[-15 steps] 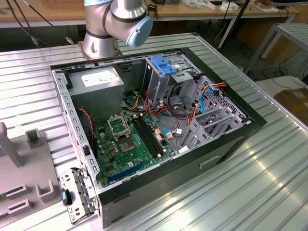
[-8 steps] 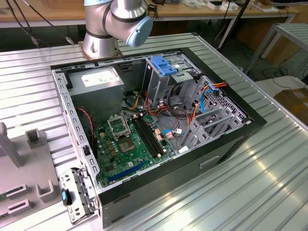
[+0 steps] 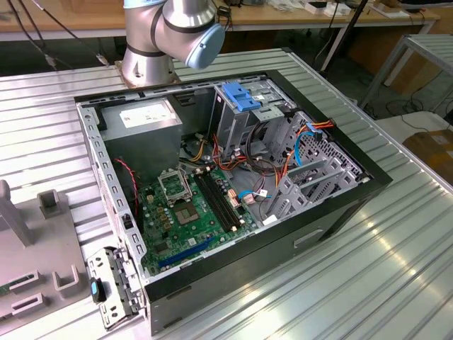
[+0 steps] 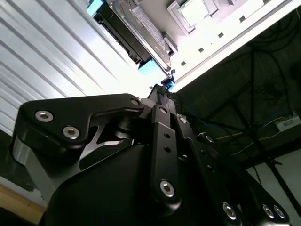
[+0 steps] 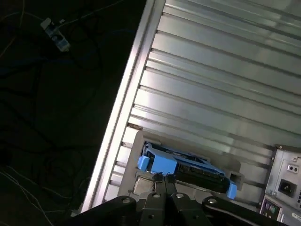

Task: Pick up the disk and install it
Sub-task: 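Pick up the disk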

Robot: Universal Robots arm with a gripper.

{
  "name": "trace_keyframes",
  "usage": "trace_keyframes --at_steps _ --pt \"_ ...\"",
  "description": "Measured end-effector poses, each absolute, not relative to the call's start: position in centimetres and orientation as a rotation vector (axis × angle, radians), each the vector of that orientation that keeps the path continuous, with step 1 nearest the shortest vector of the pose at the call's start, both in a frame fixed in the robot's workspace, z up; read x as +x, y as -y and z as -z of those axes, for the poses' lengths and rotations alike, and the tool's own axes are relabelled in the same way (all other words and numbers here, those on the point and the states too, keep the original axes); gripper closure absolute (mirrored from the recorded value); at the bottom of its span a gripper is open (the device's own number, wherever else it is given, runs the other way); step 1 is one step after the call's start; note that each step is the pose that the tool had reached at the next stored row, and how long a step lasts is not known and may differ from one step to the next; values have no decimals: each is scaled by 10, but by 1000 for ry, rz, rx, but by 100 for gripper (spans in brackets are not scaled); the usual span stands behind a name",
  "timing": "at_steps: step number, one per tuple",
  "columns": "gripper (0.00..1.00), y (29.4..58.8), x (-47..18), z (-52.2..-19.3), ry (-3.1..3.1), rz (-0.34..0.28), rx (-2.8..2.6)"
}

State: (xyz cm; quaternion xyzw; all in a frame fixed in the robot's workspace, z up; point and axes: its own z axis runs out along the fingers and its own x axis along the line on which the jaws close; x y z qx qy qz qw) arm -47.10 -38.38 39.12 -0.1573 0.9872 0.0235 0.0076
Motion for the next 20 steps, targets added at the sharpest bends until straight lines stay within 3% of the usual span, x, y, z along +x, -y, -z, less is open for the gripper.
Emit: trace_keyframes --at_steps 20 --pt "89 384 -471 -390 -2747 -68 -1528"
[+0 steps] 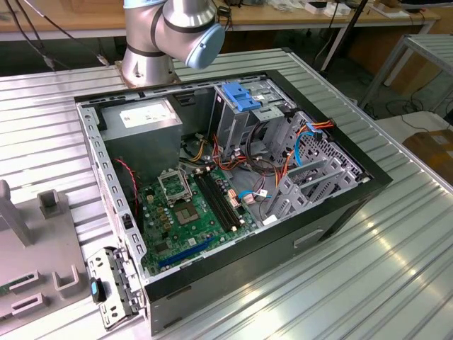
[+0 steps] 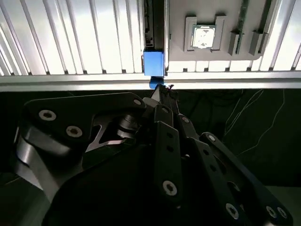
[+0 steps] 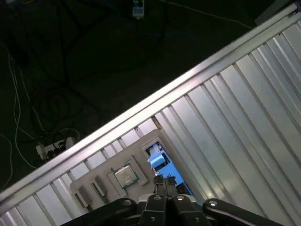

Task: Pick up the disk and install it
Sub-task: 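Pick up the disk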

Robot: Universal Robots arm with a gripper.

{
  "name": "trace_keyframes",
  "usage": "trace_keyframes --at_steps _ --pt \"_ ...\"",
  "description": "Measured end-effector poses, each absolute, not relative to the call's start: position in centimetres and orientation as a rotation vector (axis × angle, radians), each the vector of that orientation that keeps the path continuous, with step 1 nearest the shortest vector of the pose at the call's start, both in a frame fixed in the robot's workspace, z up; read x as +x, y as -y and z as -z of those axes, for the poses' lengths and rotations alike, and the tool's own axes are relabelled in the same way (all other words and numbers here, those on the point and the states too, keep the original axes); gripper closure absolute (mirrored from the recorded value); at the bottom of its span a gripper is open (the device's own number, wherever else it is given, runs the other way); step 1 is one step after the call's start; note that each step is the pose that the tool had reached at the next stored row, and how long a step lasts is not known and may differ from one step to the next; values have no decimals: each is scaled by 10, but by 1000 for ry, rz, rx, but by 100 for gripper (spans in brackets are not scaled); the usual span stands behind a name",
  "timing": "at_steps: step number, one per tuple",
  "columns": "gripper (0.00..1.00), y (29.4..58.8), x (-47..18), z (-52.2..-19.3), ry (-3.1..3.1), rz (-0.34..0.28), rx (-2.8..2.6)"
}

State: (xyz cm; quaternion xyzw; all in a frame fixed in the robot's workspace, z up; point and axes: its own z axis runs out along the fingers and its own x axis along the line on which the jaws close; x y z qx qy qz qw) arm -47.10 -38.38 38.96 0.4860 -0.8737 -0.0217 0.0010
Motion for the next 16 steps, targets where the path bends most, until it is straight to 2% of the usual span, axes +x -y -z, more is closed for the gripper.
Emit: trace_keyframes --at_steps 7,16 --pt "89 384 -471 -389 2604 66 1749" --pt "89 384 -471 -384 2518 33 1903"
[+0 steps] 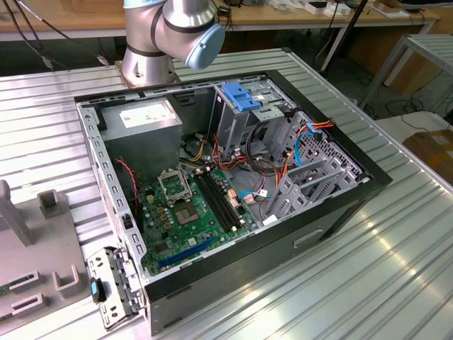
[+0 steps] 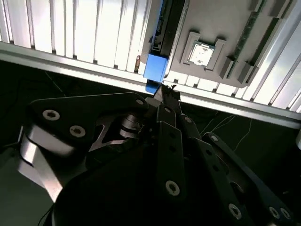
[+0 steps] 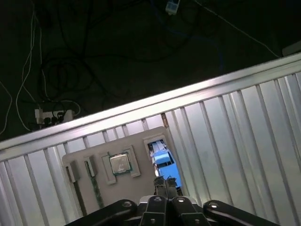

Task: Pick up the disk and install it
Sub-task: 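Pick up the disk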

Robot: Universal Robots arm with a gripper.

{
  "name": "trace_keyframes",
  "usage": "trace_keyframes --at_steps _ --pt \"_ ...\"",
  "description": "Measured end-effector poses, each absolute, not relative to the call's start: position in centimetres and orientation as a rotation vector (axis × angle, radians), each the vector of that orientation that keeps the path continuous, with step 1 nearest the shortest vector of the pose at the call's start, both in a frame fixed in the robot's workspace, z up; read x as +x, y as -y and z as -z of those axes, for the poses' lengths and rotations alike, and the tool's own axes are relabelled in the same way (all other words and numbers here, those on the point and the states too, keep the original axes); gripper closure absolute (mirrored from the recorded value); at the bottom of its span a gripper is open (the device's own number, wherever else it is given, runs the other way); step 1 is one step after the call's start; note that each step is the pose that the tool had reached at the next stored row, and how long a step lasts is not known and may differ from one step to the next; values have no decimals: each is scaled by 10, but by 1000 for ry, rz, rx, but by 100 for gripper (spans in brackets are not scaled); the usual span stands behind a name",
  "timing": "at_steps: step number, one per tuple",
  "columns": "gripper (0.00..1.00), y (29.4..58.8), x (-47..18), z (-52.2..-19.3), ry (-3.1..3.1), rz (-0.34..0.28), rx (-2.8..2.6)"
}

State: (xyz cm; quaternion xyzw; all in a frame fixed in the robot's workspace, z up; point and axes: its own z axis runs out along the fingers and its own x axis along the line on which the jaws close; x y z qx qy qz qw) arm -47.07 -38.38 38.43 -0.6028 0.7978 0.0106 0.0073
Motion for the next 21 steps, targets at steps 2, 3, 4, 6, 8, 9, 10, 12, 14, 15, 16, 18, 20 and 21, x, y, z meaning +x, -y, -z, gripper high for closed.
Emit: trace_keyframes --at_steps 2,3,4,6,8,9,10,12,14,15,16,18,20,21 --pt "89 384 -471 -383 -2457 -32 -1933" --pt "89 384 -471 -382 -2421 -30 -1978" --pt "89 384 -470 -381 -2395 -27 -2007" --pt "89 384 -469 -379 -2360 -19 -2043" --pt "89 383 -467 -378 -2347 -18 -2059" --pt "89 382 -463 -378 -2346 -18 -2059" --pt "89 382 -461 -377 -2346 -18 -2059" --pt "76 382 -461 -376 -2346 -18 -2059" --pt "58 382 -460 -374 -2330 -18 -2078" --pt "53 382 -460 -373 -2310 -18 -2100" --pt "40 382 -460 -371 -2290 -16 -2119" --pt "34 382 -460 -367 -2276 -15 -2134" --pt "34 382 -460 -364 -2267 -16 -2143" --pt "34 382 -460 -364 -2266 -16 -2143"
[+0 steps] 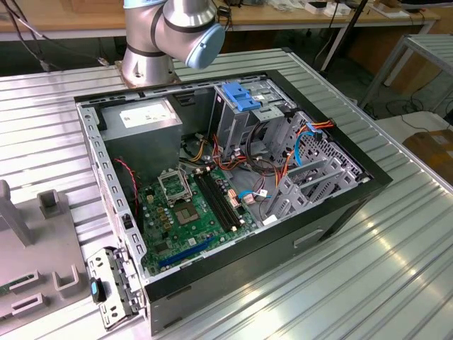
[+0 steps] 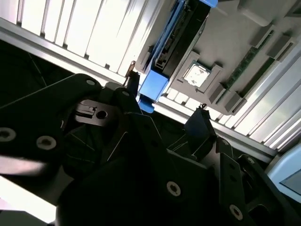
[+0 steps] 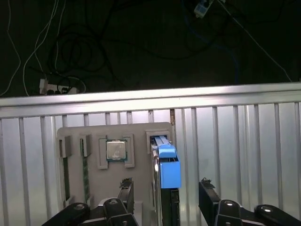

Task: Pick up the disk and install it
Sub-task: 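Pick up the disk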

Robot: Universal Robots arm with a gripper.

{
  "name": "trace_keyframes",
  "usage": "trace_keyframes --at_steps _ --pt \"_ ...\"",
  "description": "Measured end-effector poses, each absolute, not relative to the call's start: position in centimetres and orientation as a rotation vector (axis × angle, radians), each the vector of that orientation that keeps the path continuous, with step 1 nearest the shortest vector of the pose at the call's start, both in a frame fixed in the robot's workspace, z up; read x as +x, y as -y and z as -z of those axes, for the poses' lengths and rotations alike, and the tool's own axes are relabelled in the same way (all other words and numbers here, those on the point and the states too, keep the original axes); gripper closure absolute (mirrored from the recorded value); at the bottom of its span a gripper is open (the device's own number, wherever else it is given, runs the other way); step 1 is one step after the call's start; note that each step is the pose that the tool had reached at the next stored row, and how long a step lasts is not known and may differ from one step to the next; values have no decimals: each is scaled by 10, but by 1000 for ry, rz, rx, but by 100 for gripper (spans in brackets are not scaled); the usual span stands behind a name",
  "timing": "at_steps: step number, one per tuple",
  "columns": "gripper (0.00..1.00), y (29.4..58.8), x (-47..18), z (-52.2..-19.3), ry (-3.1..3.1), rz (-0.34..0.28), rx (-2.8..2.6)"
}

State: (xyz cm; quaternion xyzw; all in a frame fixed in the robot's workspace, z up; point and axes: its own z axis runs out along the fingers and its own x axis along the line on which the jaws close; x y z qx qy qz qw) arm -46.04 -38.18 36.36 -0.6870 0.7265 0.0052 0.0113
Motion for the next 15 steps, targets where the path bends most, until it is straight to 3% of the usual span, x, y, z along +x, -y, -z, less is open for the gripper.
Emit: trace_keyframes --at_steps 15 --pt "34 380 -463 -322 -2247 -19 -2160"
